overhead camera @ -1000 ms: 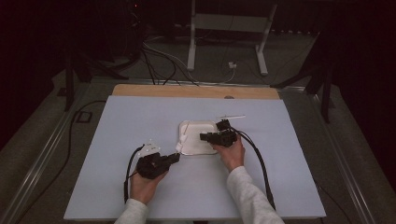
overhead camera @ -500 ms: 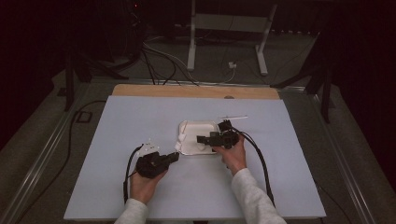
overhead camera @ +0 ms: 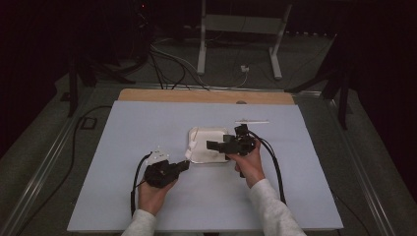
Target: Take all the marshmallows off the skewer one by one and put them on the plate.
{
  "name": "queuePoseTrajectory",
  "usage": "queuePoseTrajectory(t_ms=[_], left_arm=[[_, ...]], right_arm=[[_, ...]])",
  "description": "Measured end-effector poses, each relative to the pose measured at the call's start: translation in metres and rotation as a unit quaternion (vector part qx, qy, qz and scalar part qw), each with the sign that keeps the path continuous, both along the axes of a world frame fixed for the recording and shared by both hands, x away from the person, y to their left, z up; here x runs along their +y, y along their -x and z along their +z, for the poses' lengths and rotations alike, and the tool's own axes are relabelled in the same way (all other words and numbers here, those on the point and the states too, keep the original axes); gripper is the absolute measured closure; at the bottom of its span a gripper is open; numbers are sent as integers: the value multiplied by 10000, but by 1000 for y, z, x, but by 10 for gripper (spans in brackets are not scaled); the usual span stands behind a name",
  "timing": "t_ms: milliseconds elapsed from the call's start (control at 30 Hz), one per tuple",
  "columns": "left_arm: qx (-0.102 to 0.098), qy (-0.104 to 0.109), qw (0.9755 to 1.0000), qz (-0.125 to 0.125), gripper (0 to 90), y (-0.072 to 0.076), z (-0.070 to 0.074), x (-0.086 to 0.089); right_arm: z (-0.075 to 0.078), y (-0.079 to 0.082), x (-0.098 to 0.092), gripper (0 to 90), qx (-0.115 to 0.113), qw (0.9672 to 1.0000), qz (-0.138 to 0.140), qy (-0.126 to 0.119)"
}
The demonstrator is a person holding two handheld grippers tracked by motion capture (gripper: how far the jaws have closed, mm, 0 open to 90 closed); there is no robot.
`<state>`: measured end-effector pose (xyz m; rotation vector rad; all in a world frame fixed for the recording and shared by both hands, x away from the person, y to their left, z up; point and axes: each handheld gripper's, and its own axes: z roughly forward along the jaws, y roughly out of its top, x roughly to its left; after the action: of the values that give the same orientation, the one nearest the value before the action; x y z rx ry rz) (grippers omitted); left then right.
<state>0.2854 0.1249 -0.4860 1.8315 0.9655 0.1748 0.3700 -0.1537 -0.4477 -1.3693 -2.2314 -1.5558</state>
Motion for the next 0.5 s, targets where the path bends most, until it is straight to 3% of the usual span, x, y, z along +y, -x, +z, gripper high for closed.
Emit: queuePoseTrajectory(t_ms=[500], left_arm=[[-1,19,10000,-50,900,1,0,-4]], right_arm=[[10,10,12,0,-63,9993,290,-211]])
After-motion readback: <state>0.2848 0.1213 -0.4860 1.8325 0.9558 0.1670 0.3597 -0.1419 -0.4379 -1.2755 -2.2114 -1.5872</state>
